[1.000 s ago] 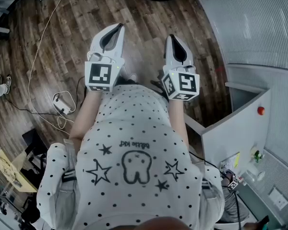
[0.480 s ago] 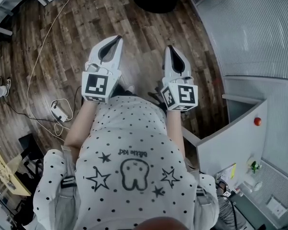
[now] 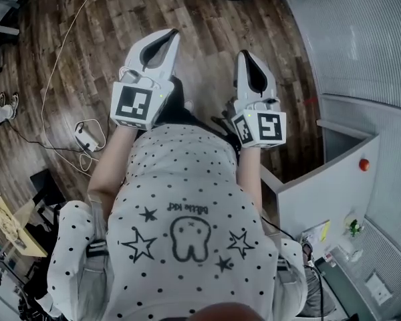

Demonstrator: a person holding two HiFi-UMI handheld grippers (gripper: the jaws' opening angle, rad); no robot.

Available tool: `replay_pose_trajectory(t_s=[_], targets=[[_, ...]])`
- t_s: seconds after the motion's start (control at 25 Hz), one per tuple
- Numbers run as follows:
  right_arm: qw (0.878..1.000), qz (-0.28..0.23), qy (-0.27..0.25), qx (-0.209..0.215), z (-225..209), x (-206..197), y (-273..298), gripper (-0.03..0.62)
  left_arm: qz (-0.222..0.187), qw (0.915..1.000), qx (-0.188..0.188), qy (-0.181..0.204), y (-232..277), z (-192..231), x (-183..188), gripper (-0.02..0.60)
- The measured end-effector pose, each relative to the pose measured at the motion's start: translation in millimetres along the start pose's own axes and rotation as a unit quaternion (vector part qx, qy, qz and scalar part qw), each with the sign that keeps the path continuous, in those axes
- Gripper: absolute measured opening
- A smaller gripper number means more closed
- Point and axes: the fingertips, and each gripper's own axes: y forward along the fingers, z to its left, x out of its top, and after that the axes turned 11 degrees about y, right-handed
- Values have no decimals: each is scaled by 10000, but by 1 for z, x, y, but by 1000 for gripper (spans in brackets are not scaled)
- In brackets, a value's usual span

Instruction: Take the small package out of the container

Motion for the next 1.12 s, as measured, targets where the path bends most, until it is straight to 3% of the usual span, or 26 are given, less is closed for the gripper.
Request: replay_pose_trajectory(t_s=[0.2,0.76,1.12], targets=[[9996,265,16,-47,-15,-6,18,5,-14,9995,-99,-306,24,12,-4,11],[9953,838,163,-454,-57,-15,153,5,255,9990,-40,-368,128,111,-39,9],[9940,779,291,-712,-75,2,222,5,188,9987,-119,-466,184,169,-47,9]])
